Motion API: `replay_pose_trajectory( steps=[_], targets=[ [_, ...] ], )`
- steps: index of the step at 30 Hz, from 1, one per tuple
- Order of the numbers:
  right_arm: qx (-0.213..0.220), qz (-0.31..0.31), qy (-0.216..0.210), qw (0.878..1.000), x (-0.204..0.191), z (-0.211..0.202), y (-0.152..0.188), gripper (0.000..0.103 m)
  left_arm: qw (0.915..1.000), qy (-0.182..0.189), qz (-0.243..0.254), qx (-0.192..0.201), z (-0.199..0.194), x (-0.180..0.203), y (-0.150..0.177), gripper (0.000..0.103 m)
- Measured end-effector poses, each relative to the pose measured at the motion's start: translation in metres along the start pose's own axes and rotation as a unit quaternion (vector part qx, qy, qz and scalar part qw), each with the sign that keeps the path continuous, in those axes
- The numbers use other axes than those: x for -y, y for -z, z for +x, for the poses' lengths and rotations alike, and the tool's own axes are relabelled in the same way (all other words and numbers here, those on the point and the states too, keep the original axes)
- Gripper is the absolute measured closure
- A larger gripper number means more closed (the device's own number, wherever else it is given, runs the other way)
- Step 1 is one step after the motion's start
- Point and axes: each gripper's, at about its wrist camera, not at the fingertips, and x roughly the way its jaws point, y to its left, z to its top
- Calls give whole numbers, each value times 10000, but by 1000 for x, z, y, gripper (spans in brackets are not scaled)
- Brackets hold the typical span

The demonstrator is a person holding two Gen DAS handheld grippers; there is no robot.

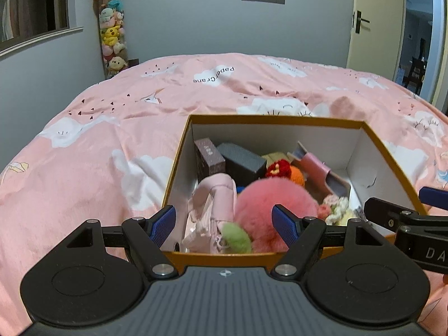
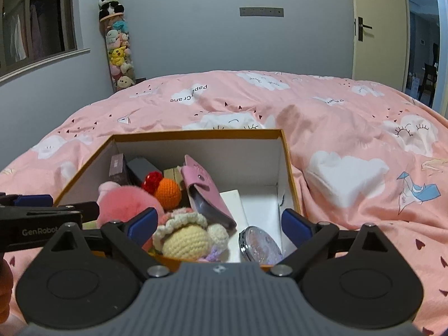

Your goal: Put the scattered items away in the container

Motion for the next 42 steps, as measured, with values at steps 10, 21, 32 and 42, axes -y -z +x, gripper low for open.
replay_pose_trajectory(
  steps=[10,21,32,42],
  targets=[
    [-160,-5,-111,9998,-4,8,13,7,9999,-49,84,-72,9,4,10,14],
    [-187,28,-84,9998,-4,16,20,2,10000,-47,33,-79,15,5,16,13],
    [-190,26,-51,9998,-4,19,21,1,9999,-60,22,-95,17,6,16,12],
    [-187,25,-50,9998,-4,19,21,1,9999,-68,12,-94,18,6,16,12]
  ],
)
